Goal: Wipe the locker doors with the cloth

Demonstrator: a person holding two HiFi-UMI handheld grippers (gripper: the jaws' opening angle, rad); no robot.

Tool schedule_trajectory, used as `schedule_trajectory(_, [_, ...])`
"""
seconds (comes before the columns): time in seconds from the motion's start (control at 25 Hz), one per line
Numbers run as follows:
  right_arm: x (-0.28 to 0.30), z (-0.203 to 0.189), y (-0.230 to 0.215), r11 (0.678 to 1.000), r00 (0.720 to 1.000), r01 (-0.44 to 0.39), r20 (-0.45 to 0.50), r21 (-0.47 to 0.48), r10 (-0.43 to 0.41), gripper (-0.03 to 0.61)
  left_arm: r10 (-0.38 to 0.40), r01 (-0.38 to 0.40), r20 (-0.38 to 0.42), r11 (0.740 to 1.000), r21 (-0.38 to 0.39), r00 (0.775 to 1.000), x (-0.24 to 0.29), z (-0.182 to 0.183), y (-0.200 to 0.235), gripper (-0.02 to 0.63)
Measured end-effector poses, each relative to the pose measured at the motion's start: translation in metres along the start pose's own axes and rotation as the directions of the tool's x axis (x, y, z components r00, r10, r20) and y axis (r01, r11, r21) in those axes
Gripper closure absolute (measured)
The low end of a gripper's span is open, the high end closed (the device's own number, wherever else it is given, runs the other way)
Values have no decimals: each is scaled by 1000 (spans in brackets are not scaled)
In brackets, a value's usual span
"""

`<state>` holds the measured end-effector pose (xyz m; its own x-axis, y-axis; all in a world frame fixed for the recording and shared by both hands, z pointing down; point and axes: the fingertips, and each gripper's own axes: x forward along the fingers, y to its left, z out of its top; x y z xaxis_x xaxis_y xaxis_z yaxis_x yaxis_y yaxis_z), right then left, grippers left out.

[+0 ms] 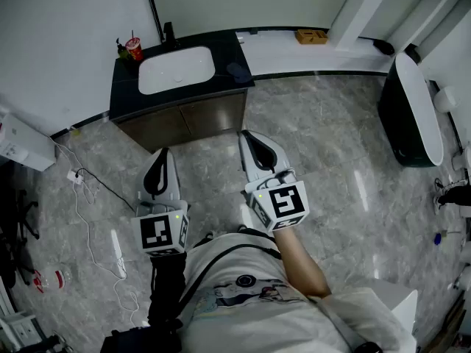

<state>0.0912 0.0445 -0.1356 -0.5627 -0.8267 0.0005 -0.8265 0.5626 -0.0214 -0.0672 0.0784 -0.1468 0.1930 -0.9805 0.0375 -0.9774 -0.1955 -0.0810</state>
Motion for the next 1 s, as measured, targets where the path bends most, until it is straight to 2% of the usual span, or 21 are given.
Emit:
schedule_trajectory(0.8, [-9,-2,-23,1000,1000,0,6,28,0,574,36,-36,-15,999,-3,999,5,-5,-14,612])
schedule_trajectory(1.0, [-13,-6,-35,999,1000,-25,15,25,24,574,31,-31,-33,999,-5,999,15,-9,-31,612])
